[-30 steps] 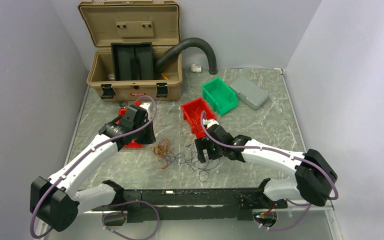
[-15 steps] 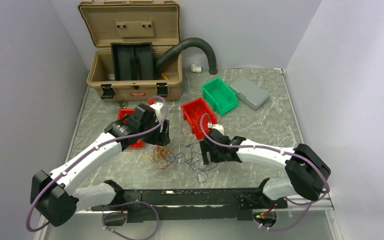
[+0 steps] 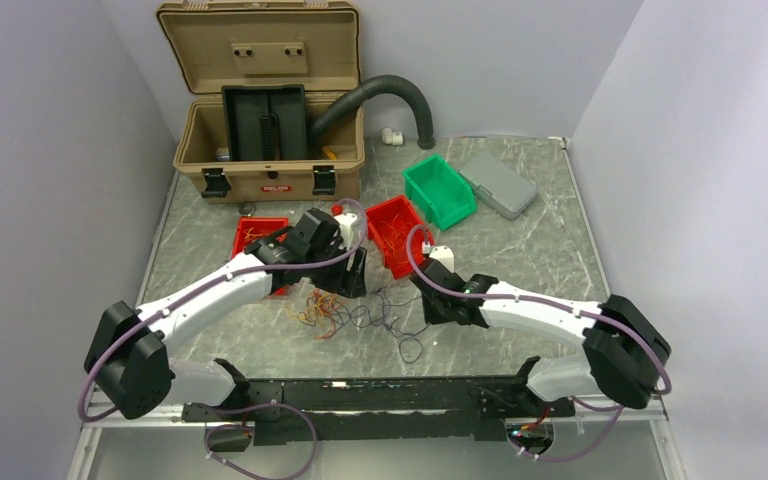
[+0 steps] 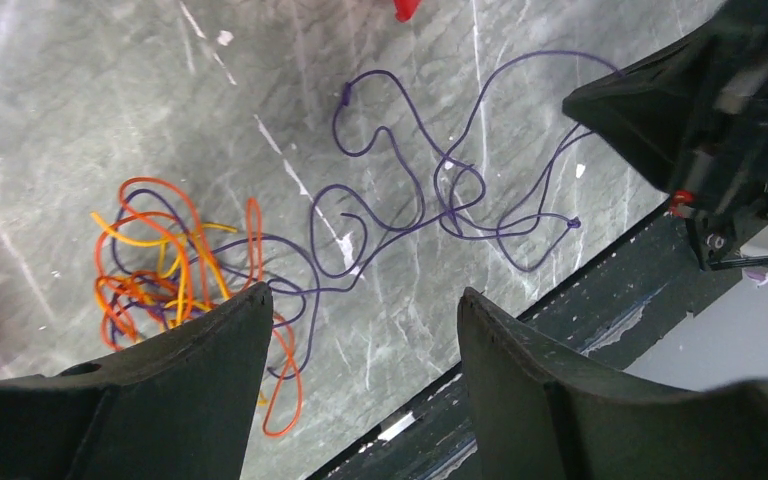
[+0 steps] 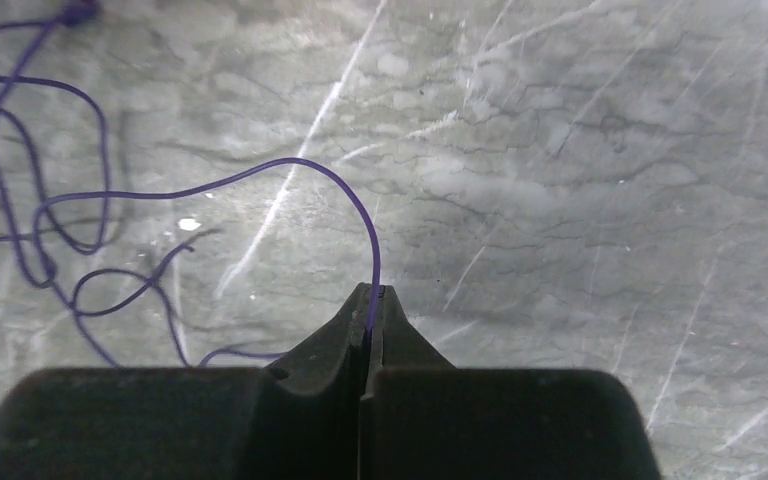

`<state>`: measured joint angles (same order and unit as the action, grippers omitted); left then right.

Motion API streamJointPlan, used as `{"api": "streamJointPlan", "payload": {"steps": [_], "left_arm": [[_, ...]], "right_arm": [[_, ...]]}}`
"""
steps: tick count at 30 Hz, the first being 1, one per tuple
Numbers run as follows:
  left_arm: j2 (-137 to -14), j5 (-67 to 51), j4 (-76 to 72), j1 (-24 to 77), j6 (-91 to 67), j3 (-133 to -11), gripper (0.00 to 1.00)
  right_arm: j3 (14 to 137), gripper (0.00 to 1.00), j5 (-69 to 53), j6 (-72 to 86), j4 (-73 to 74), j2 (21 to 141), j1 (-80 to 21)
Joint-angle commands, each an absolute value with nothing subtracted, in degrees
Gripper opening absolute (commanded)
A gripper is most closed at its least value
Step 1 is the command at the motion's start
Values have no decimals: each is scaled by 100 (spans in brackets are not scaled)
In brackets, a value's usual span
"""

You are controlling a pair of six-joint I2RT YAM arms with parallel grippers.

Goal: Untangle the cables

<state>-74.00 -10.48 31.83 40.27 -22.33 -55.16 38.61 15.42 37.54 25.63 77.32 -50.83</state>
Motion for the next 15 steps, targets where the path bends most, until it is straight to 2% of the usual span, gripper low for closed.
{"api": "streamJointPlan", "payload": {"steps": [1, 15], "left_arm": [[-7689, -1549, 2758, 4123, -2340, -5431, 71], [-9073, -1622, 2934, 4789, -2131, -5830, 68]], "right_arm": [[4002, 0, 1911, 3821, 2751, 7063, -5114], [4334, 0, 2096, 3601, 3358, 6548, -5098]]}}
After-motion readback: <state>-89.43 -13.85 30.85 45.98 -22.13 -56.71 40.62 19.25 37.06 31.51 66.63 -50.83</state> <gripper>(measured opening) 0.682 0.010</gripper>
